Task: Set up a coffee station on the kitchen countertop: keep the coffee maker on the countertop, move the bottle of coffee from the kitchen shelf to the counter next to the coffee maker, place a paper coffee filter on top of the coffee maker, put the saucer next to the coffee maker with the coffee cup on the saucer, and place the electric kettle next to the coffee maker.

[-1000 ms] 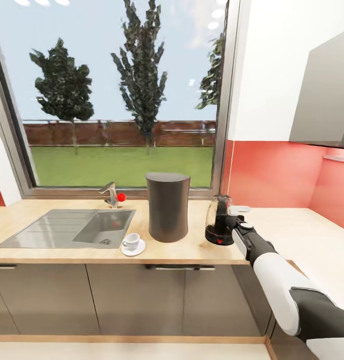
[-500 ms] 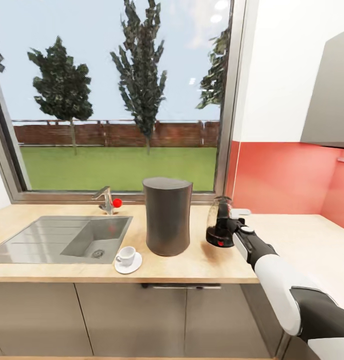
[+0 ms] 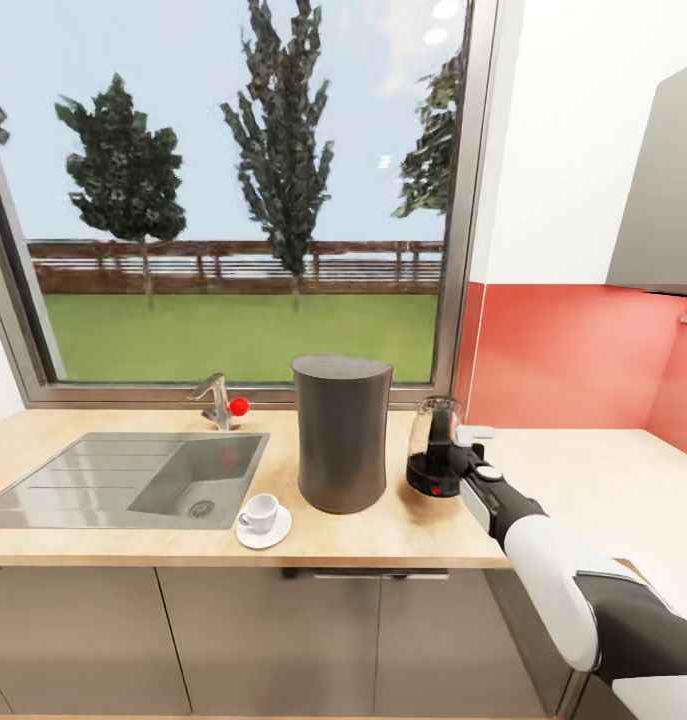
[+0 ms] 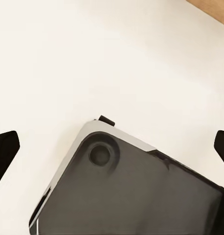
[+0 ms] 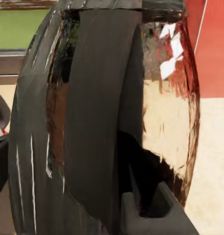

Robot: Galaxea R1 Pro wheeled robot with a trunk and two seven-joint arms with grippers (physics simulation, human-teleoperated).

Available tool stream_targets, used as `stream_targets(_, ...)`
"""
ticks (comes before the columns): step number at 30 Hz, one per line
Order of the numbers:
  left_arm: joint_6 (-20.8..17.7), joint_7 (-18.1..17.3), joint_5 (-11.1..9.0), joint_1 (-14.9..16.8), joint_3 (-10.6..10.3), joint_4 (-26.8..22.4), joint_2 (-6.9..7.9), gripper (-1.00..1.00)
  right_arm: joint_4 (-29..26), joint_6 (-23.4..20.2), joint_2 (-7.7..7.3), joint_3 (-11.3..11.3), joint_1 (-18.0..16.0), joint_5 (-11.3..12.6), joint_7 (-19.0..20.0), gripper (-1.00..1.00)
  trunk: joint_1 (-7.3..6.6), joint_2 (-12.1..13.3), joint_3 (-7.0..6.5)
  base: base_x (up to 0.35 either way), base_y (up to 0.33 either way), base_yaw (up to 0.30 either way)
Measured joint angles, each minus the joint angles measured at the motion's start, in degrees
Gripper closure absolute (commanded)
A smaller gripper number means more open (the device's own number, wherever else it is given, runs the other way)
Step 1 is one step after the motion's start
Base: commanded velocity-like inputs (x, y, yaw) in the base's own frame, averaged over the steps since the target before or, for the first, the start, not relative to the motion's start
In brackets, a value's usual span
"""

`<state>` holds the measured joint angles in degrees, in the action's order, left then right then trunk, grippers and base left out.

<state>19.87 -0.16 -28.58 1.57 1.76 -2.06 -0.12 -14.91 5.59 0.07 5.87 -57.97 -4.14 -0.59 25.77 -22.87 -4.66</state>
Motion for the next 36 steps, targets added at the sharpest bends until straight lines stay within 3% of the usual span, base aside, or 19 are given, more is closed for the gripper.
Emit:
stream_targets(20,0.9,0.0,0.0,0.0,0.2,0.0,-0.02,-1.0,0.6,2.0,0.08,-0.4,0.0,-0.1,0.0,1.0,0.0,0.0,0.0,0.043,0.011,0.0)
stream_targets(25,1.1,0.0,-0.1,0.0,0.3,0.0,-0.01,-1.0,3.9,4.5,0.2,-0.3,0.0,-0.1,0.0,1.0,1.09,-2.0,0.9,0.0,0.0,0.0)
stream_targets(36,1.0,0.0,-0.1,0.0,0.2,0.0,0.04,-1.0,4.9,5.7,0.33,-0.3,0.0,-0.2,0.0,1.0,3.08,-5.6,2.52,0.0,0.0,0.0)
